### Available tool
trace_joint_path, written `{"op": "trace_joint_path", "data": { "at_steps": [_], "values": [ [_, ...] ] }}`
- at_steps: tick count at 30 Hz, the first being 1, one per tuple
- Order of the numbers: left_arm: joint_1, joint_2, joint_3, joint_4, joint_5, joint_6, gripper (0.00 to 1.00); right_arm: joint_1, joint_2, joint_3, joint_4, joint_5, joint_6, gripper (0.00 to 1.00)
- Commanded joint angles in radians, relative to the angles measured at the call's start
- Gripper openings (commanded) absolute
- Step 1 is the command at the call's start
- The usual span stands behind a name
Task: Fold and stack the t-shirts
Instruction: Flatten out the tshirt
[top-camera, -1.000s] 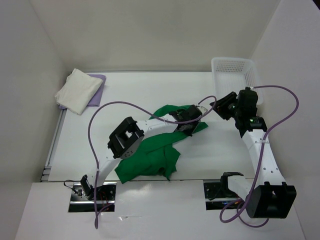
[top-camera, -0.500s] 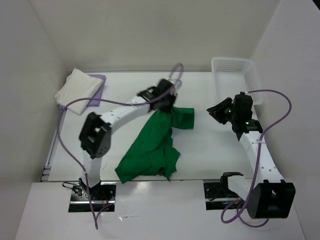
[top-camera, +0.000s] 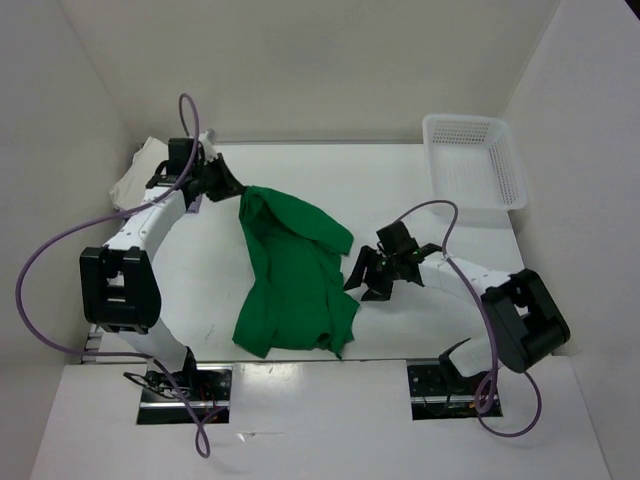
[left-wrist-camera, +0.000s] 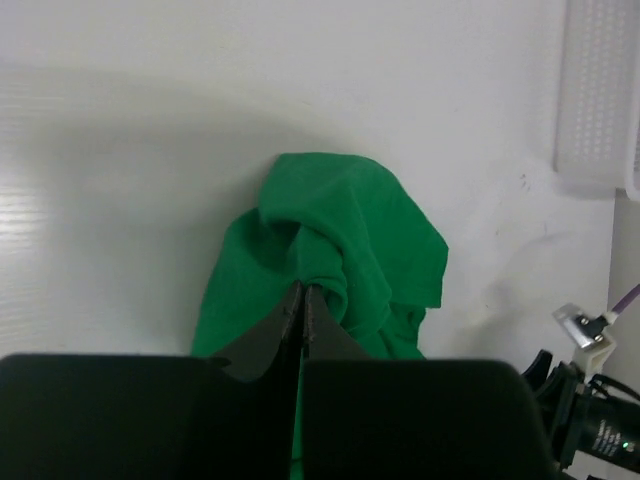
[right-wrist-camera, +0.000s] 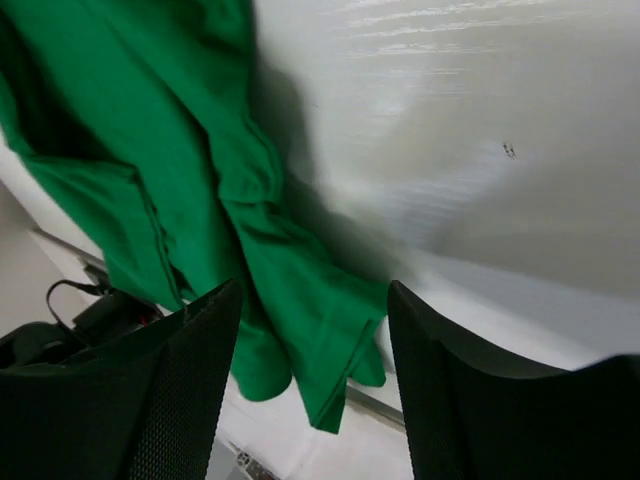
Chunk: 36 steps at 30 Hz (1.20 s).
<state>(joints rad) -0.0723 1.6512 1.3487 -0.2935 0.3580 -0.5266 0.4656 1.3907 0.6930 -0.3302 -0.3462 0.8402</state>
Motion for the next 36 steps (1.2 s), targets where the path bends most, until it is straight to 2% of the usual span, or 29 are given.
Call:
{"op": "trace_joint_path", "data": {
  "at_steps": [1,5,6,8,9,10,11,12,14,17,19,21,22,25,27,31,33,36],
  "values": [
    [0.089,-0.004,-0.016,0.06,0.101,-0.05,0.0,0.033,0.048,-0.009,0.089,0.002,0.011,0.66],
    [0.158,0.048,-0.04,0.102,0.153,-0.091,0.0,0.056,0.151,-0.009,0.114,-0.068,-0.003,0.68],
    [0.158,0.062,-0.04,0.112,0.162,-0.092,0.0,0.071,0.168,-0.009,0.138,-0.086,-0.003,0.66],
    [0.167,0.075,-0.04,0.113,0.171,-0.092,0.0,0.071,0.211,0.02,0.149,-0.096,-0.003,0.4],
    [0.167,0.075,-0.04,0.113,0.171,-0.092,0.0,0.071,0.22,0.039,0.149,-0.096,-0.003,0.31],
    [0.167,0.075,-0.04,0.122,0.182,-0.102,0.0,0.071,0.22,0.058,0.149,-0.074,-0.003,0.14],
    [0.167,0.075,-0.04,0.122,0.191,-0.114,0.0,0.071,0.229,0.113,0.14,-0.059,-0.003,0.04],
    [0.167,0.075,-0.04,0.122,0.214,-0.124,0.0,0.058,0.229,0.15,0.1,-0.039,-0.003,0.0],
    [0.167,0.075,-0.028,0.131,0.248,-0.157,0.0,0.057,0.162,0.273,0.063,0.075,-0.003,0.0],
    [0.148,0.026,-0.01,0.171,0.317,-0.226,0.0,0.006,0.045,0.459,0.002,0.141,-0.029,0.0],
    [0.147,-0.013,0.003,0.194,0.357,-0.254,0.0,-0.05,-0.007,0.627,-0.036,0.141,-0.062,0.0],
    [0.147,-0.063,0.015,0.206,0.378,-0.288,0.0,-0.061,-0.016,0.754,-0.108,0.13,-0.108,0.0],
    [0.147,-0.083,0.015,0.206,0.378,-0.297,0.0,-0.061,-0.025,0.869,-0.13,0.13,-0.122,0.0],
    [0.218,-0.168,-0.006,0.228,0.413,-0.326,0.0,-0.061,-0.079,1.018,-0.165,0.119,-0.153,0.0],
    [0.242,-0.232,-0.051,0.237,0.414,-0.357,0.0,-0.061,-0.105,1.068,-0.165,0.104,-0.153,0.0],
    [0.275,-0.313,-0.097,0.246,0.414,-0.385,0.0,-0.061,-0.124,1.273,-0.197,0.053,-0.162,0.0],
    [0.287,-0.369,-0.109,0.203,0.404,-0.394,0.0,-0.061,-0.124,1.396,-0.198,0.007,-0.162,0.0],
    [0.287,-0.435,-0.109,0.113,0.337,-0.352,0.0,-0.061,-0.124,1.54,-0.22,0.044,-0.174,0.0]
  ]
}}
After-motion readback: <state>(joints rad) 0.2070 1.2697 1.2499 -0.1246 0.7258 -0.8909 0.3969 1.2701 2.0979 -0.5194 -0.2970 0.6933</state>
